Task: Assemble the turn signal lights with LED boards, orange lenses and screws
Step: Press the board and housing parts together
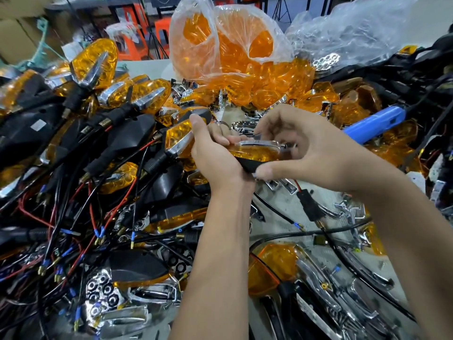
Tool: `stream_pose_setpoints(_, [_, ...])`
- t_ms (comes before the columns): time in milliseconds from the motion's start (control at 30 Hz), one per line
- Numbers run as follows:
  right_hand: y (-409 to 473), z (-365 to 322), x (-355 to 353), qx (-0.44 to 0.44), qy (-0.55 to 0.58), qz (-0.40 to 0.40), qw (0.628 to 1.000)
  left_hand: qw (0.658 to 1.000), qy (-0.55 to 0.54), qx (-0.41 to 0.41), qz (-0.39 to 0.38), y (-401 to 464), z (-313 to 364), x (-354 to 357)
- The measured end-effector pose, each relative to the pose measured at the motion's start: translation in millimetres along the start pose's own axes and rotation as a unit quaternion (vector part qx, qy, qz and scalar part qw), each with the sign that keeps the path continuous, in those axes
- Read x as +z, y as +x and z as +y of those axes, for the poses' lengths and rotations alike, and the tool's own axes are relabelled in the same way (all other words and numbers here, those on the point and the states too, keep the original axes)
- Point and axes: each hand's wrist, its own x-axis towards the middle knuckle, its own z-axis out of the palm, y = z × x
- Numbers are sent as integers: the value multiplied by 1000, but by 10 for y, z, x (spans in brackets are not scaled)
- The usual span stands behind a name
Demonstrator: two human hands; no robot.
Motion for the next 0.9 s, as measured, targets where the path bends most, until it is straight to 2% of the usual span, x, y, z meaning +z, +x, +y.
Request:
stream_pose_setpoints(100, [-15, 65, 10, 105, 112, -33, 988, 997, 38, 63, -15, -28, 17, 55])
stream_pose_setpoints(200, [-42, 102, 11, 115, 165, -26, 979, 989, 123, 77, -31, -23, -38, 42])
stream_pose_setpoints(267, [-55, 162, -39, 95, 122, 30, 988, 979, 184, 85, -33, -17, -56, 32])
stream_pose_setpoints(333, [-63, 198, -83, 53, 28, 72, 996, 974, 214, 73, -35, -14, -93, 16])
stream_pose_setpoints(400, [-61, 203, -87, 7, -46, 72, 996, 977, 208, 26, -32, -25, -122, 14])
stream_pose_setpoints(467, [-51, 195, -77, -26, -100, 56, 993, 983, 182, 18, -25, -66, -143, 43])
stream_pose_setpoints(667, [-43, 150, -33, -56, -28, -12, 998, 988, 85, 129, 22, -96, -80, 78])
stream_pose_setpoints(800, [-24, 148, 7, -78, -46, 26, 996, 979, 88, 182, 34, -98, -63, 71])
stream_pose_setpoints(900, [-33, 152, 34, -83, -55, 72, 992, 991, 49, 119, 25, -92, -73, 72])
